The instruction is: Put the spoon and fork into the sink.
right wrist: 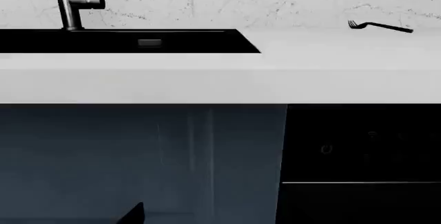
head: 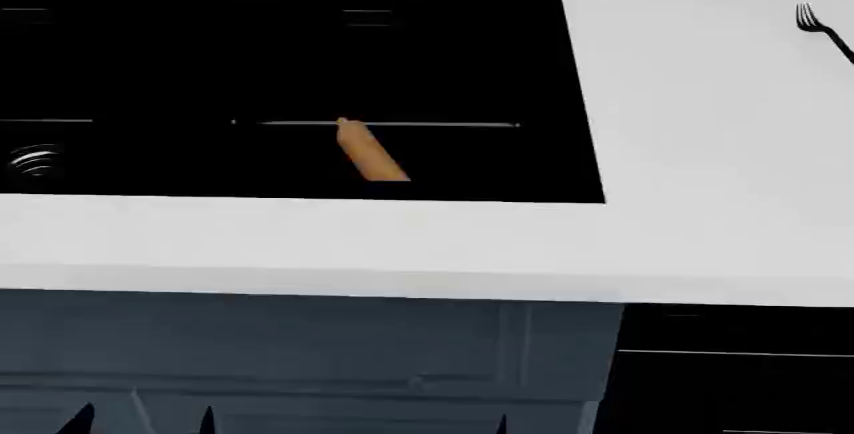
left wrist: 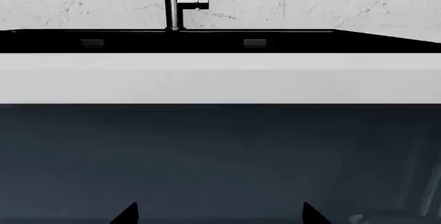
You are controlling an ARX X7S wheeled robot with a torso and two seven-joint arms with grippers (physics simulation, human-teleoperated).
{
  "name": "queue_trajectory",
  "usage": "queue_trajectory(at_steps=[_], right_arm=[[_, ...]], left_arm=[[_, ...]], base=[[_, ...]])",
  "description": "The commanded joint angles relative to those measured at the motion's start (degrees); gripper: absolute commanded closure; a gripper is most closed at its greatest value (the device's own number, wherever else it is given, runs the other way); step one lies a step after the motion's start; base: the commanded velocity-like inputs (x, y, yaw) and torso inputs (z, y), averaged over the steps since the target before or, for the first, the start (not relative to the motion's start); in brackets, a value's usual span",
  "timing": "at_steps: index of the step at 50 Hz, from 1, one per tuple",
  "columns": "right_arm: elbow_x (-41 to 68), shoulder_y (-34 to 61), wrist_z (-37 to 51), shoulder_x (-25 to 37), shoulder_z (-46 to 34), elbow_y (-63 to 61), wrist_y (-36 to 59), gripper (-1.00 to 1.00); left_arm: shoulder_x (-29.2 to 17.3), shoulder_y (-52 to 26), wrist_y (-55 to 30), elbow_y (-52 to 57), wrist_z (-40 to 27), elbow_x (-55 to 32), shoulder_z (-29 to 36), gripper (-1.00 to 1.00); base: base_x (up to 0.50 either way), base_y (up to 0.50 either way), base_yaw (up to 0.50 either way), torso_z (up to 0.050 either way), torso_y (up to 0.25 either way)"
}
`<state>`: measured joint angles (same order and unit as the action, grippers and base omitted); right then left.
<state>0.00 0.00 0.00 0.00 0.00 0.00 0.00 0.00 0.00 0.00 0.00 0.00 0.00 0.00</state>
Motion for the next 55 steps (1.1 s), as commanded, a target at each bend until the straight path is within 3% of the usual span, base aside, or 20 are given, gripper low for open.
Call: queue_trajectory(at_steps=[1,28,34,39,49,55], right_arm=[[1.7,0.0,2.0,1.7,-2.0,0.3,-0.3,-1.0],[4.7,-0.7,4.6,3.8,-4.2,1.0,-1.3,-1.0],[3.4,-1.0,3.6,2.8,-3.1,1.6,-1.6,-1.0],[3.7,-1.1,5.4,3.4,-3.0,-1.6,1.4,-1.0],[2.8,-1.1,7.0,5.0,-4.3,-9.0,4.2,-1.0],[3.0,1.3,6.8,6.6,-5.2,-16.3,13.5,-1.0]], left_arm=[[-0.7,0.2,-0.4,0.6,-0.7,-0.7,0.7,-1.0],[-3.4,0.5,-0.4,1.0,-5.8,-1.5,4.9,-1.0],[-2.9,0.3,-4.1,1.9,-4.3,-1.7,4.2,-1.0],[-3.1,-1.8,-14.5,6.2,-5.5,-1.9,5.3,-1.0],[-4.2,-4.3,-18.2,13.3,-8.1,-1.2,6.0,-1.0],[-4.3,-8.9,-27.0,16.4,-8.3,-4.3,4.1,-1.0]], base=[[0.0,0.0,0.0,0.0,0.0],[0.0,0.0,0.0,0.0,0.0],[0.0,0.0,0.0,0.0,0.0],[0.0,0.0,0.0,0.0,0.0],[0.0,0.0,0.0,0.0,0.0],[0.0,0.0,0.0,0.0,0.0]])
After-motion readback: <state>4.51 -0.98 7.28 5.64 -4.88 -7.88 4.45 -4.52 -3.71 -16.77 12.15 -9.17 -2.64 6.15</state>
